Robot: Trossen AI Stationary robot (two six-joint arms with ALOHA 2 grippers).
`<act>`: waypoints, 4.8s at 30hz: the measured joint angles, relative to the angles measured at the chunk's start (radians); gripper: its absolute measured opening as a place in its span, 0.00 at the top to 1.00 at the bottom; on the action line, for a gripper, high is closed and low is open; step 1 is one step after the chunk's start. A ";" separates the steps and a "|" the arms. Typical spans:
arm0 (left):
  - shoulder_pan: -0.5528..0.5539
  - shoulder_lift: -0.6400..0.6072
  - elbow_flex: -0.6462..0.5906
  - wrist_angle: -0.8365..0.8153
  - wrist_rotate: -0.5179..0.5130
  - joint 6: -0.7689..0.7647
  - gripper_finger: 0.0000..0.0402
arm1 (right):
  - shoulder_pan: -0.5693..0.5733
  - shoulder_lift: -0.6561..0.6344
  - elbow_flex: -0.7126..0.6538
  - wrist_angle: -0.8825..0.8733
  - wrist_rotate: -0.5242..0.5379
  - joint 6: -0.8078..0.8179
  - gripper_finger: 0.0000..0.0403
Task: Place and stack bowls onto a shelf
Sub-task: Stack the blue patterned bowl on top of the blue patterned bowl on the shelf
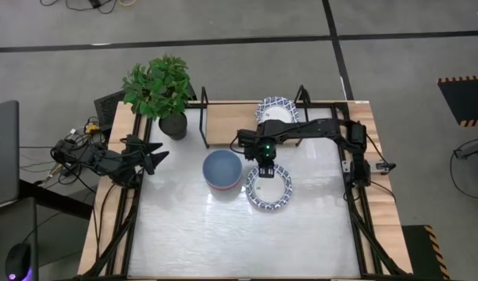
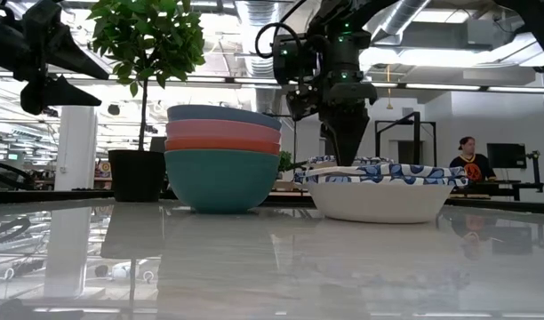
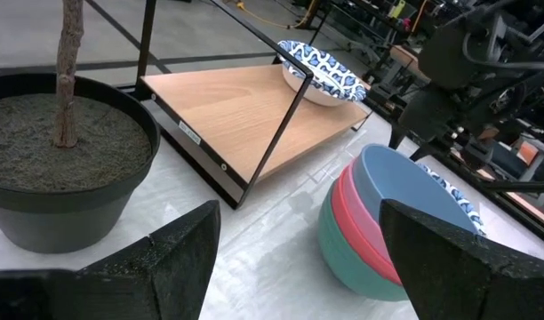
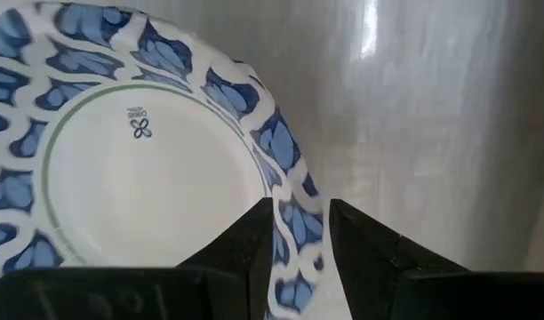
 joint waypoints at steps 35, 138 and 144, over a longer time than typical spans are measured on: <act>0.000 0.000 0.000 0.000 -0.004 0.000 0.27 | 0.001 -0.008 -0.027 -0.019 0.042 0.023 0.94; 0.000 0.000 0.000 -0.004 -0.034 -0.005 0.27 | -0.703 -0.161 0.210 -0.155 0.010 0.368 0.89; 0.000 0.000 0.000 -0.003 -0.035 -0.004 0.27 | -0.690 -0.161 0.210 -0.118 0.040 0.355 0.81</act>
